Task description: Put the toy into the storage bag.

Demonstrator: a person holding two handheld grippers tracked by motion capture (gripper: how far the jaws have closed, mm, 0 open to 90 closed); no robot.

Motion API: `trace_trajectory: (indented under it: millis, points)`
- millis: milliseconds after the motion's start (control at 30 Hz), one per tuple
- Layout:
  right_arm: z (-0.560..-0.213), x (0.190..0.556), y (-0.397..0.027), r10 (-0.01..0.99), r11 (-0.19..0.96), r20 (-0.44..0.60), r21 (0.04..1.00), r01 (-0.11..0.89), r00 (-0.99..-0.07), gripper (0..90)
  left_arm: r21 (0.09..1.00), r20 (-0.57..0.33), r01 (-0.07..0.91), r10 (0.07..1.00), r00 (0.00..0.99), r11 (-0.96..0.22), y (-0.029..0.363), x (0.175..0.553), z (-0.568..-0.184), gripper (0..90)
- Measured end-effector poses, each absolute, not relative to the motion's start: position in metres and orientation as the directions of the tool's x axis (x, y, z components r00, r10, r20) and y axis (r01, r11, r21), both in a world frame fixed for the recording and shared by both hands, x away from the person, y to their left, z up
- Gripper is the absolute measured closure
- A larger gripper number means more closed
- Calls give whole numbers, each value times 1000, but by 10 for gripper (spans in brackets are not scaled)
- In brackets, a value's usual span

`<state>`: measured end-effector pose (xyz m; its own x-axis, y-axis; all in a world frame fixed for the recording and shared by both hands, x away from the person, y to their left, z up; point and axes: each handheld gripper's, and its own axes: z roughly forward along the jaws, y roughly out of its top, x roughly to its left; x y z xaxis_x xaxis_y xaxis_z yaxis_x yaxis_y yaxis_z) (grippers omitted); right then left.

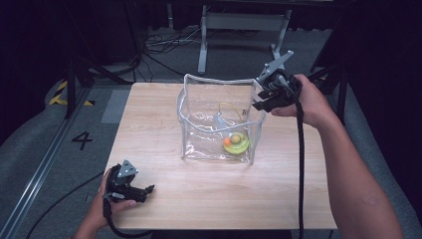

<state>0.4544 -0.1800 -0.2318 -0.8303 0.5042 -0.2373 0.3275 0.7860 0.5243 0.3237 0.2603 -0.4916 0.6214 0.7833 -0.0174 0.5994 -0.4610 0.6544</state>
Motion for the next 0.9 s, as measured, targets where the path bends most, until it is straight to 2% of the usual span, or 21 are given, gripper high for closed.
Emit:
trace_trajectory:
  millis: [167,267,533,733,900]
  points:
    - [-232,440,-194,507,780,-259,543,309,-822,496,654,-17,599,783,621,-461,260,324,-492,4]
    - [-233,434,-200,515,776,-265,549,312,-815,486,654,-17,600,783,621,-461,260,324,-492,4]
    - [-242,420,-222,544,756,-284,575,314,-790,344,656,-18,599,784,621,-460,260,324,-492,4]
    - [-251,412,-233,557,757,-316,573,313,-768,313,656,-18,599,784,621,-460,260,324,-492,4]
    - [-266,402,-243,562,758,-337,576,306,-755,248,656,-17,599,784,620,-459,260,324,-492,4]
